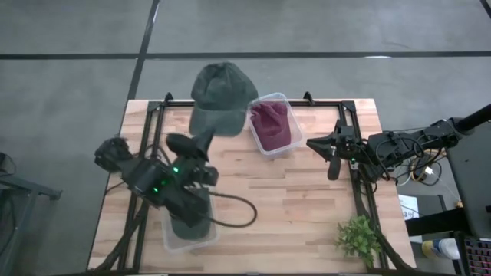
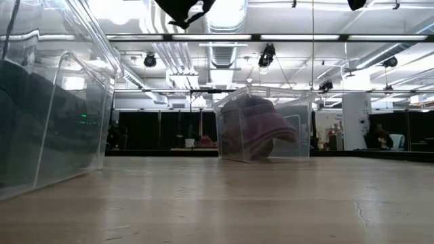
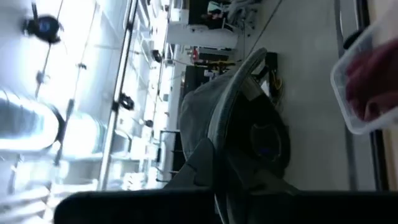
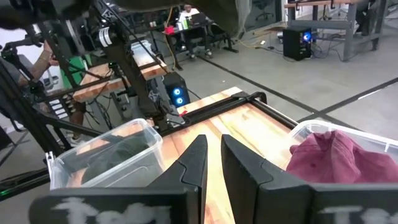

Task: Pick & Place hat
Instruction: Put the green cap into the bottom transparent bin

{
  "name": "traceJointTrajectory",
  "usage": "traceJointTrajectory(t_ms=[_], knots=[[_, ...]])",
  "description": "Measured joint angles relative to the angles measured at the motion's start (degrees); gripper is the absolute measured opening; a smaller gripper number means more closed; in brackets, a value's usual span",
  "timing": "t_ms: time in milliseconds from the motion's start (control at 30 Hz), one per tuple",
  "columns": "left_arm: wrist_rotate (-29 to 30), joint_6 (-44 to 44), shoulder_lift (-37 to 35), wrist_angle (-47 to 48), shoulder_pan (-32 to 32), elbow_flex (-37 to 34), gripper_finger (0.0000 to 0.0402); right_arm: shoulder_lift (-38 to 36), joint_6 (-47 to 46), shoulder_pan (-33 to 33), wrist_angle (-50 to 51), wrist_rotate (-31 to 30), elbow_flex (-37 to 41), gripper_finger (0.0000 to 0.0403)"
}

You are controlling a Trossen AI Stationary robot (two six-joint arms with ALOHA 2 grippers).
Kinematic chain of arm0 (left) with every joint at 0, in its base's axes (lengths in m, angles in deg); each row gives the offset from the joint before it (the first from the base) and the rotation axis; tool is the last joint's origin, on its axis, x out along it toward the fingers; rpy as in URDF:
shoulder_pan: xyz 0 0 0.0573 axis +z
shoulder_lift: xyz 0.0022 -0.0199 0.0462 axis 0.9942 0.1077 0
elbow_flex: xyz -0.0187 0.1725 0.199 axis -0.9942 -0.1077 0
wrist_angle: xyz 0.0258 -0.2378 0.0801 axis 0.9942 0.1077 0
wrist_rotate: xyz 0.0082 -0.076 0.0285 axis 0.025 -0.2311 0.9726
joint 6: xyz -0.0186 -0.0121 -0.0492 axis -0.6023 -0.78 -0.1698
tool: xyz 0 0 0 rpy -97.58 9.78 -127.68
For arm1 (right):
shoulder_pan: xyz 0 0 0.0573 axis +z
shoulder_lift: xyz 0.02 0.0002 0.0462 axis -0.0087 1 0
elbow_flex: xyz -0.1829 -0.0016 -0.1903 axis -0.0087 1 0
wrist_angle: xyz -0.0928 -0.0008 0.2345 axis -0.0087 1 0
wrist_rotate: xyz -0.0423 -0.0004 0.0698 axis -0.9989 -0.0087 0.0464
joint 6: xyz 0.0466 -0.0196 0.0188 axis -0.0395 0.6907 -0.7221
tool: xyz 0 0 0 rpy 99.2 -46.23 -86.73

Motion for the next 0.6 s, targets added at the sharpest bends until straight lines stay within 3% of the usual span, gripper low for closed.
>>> traceJointTrajectory(t_ms=[300, 500, 600], knots=[[-0.01, 0.69, -0.52, -0.03, -0.57, -4.28, 0.0006, 0.00, -0.01, 0.00, 0.00, 0.00, 0.00, 0.0043], [-0.49, -11.67, -0.65, -0.49, -1.20, -5.02, 0.0006, 0.01, -0.02, 0.00, 0.00, 0.00, 0.00, 0.0043], [-3.80, -17.19, -0.65, -0.47, -2.28, -6.71, 0.0006, 0.01, -0.01, 0.00, 0.00, 0.00, 0.00, 0.0043]])
